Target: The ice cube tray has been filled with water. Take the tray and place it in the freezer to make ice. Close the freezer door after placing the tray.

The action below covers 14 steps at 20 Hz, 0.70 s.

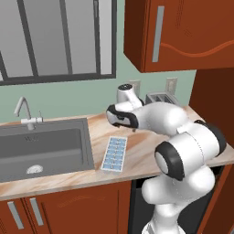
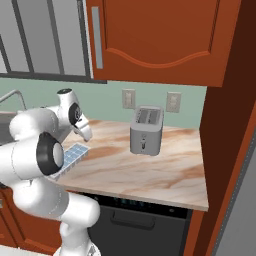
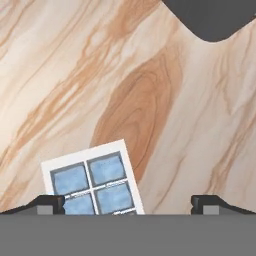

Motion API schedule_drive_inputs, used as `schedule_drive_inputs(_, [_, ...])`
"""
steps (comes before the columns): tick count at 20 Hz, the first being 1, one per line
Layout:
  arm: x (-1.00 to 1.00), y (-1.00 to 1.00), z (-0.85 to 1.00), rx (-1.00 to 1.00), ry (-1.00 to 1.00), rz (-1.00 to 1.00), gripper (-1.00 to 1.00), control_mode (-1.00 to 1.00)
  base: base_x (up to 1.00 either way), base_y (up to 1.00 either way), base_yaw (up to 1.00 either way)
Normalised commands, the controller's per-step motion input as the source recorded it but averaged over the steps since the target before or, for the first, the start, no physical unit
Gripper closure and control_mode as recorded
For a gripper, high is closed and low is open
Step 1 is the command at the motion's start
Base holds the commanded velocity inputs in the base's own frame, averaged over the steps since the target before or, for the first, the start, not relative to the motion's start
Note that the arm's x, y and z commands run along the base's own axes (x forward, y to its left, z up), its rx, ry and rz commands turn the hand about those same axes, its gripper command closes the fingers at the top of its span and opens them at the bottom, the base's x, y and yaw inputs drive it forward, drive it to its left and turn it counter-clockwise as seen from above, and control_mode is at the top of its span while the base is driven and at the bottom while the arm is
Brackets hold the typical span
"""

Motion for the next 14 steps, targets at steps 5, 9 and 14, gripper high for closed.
schedule_drive_inputs(5, [0.53, 0.0, -0.29, 0.0, 0.0, 0.06, -1.0, -1.0, 0.0, 0.0, 0.0])
schedule_drive_inputs(9, [0.22, 0.0, -0.54, -0.04, 0.0, 0.04, -1.0, -1.0, 0.0, 0.0, 0.0])
schedule_drive_inputs(14, [0.19, 0.0, -0.5, -0.04, 0.0, 0.02, -1.0, -1.0, 0.0, 0.0, 0.0])
